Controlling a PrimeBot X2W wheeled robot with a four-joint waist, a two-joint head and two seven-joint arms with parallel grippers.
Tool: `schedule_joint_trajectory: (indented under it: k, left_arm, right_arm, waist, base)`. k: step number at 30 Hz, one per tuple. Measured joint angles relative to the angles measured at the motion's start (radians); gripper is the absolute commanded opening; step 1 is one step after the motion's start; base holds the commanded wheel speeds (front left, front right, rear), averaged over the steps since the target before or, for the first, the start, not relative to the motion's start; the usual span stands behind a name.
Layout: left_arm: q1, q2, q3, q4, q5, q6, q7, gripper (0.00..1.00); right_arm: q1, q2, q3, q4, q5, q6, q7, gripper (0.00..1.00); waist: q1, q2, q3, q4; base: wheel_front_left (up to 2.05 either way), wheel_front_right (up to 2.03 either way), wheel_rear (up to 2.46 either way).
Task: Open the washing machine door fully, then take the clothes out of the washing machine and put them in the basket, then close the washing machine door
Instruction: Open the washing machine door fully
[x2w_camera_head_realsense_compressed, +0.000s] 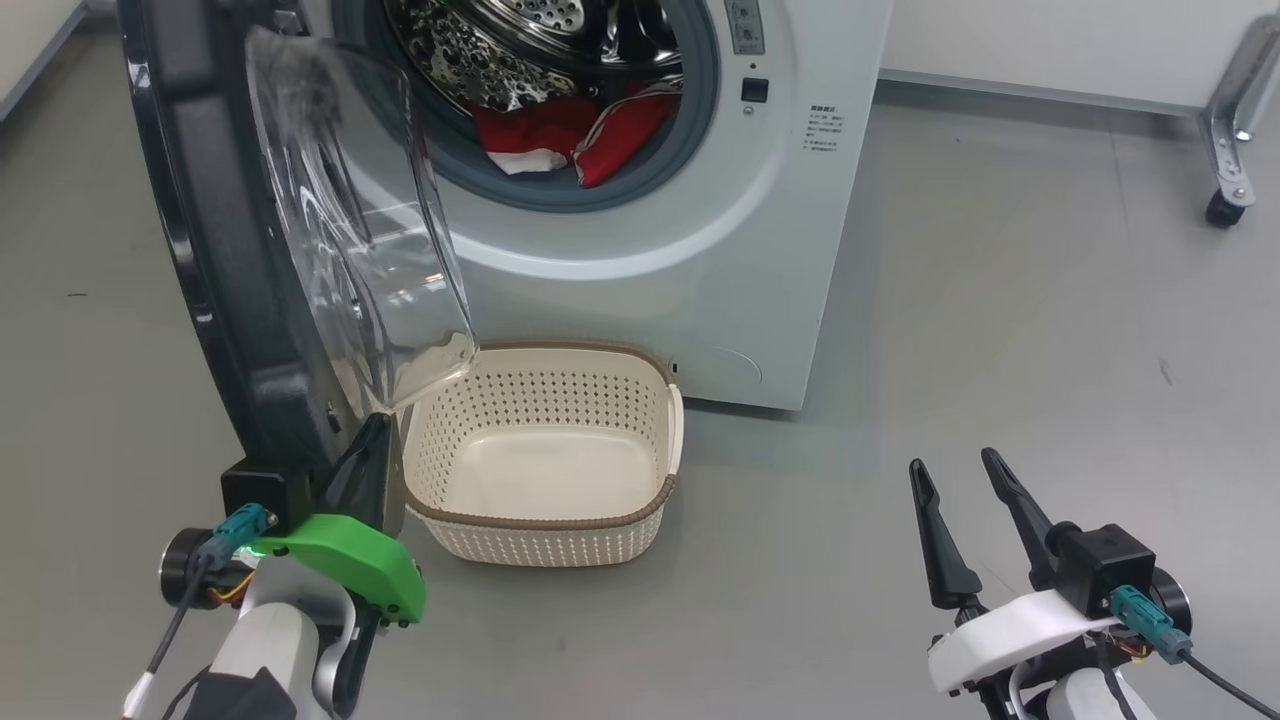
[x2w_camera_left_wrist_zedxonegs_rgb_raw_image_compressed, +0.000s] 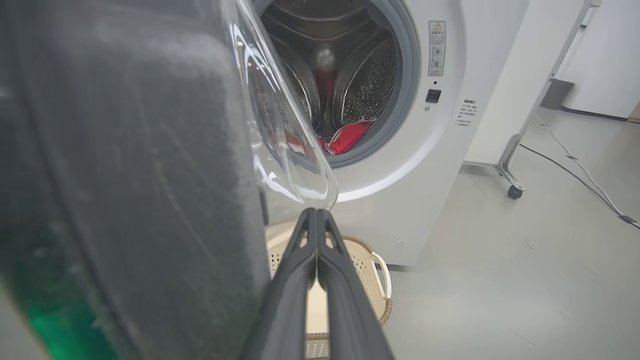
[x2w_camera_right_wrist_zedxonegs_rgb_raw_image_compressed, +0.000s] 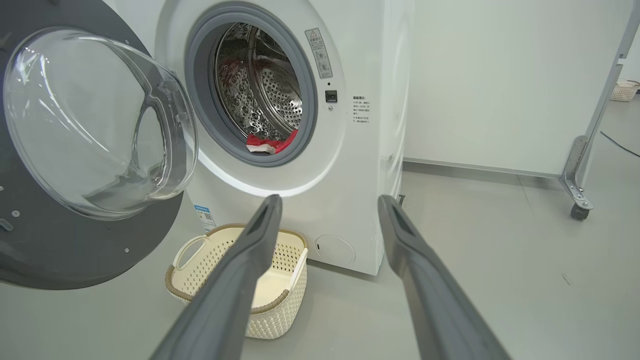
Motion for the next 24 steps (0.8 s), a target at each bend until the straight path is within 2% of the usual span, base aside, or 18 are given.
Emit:
schedule_joint_trajectory:
  k: [14, 24]
  left_arm:
    - [0.000, 0.021, 0.068, -0.001, -0.038, 0.018, -0.020, 0.00]
    - [0.000, 0.056, 0.151, -0.004, -0.075, 0.039, -0.038, 0.00]
  right_arm:
    - [0.000, 0.002, 0.009, 0.000, -0.009, 0.000, 0.000, 1.00]
    - [-0.003, -0.001, 0.019, 0.002, -0.018, 0.009, 0.000, 1.00]
  waist:
    - [0.0000, 0.0000, 0.031, 0.040]
    - [0.0000, 0.0000, 0.073, 0.059]
  base:
    - [0.00, 0.00, 0.00]
    - [0.00, 0.00, 0.00]
